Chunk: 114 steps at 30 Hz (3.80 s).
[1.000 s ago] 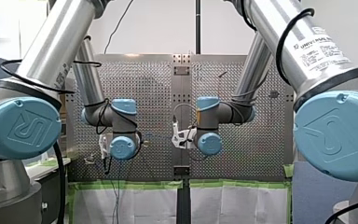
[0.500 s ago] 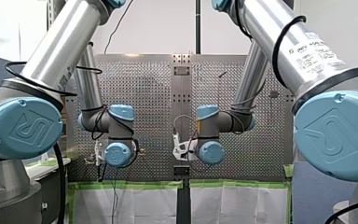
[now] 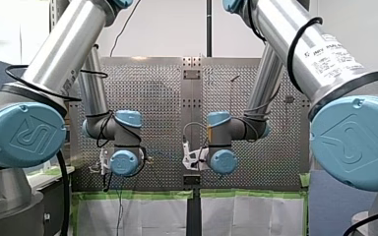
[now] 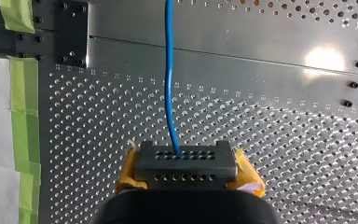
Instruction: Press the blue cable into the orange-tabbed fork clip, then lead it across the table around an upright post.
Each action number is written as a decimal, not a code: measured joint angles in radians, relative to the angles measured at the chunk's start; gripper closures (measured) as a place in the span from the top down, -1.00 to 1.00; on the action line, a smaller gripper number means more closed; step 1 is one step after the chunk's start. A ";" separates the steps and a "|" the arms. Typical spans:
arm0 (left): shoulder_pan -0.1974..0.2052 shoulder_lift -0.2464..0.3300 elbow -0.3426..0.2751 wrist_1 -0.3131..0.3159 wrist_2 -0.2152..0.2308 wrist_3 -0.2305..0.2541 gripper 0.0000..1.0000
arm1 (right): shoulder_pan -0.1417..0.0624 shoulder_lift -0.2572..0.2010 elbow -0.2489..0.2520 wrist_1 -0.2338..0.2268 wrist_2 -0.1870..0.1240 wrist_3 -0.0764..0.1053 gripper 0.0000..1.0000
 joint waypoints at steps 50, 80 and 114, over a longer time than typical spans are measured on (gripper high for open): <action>0.148 0.127 -0.064 0.032 0.090 -0.084 -1.00 | 0.047 -0.034 -0.098 0.103 -0.038 0.150 -1.00; 0.227 -0.074 0.068 0.122 0.127 -0.057 -1.00 | -0.039 0.082 -0.148 0.018 -0.060 0.174 -1.00; 0.299 -0.334 0.223 0.017 0.274 -0.057 -1.00 | -0.106 0.170 -0.261 0.048 -0.142 0.181 -1.00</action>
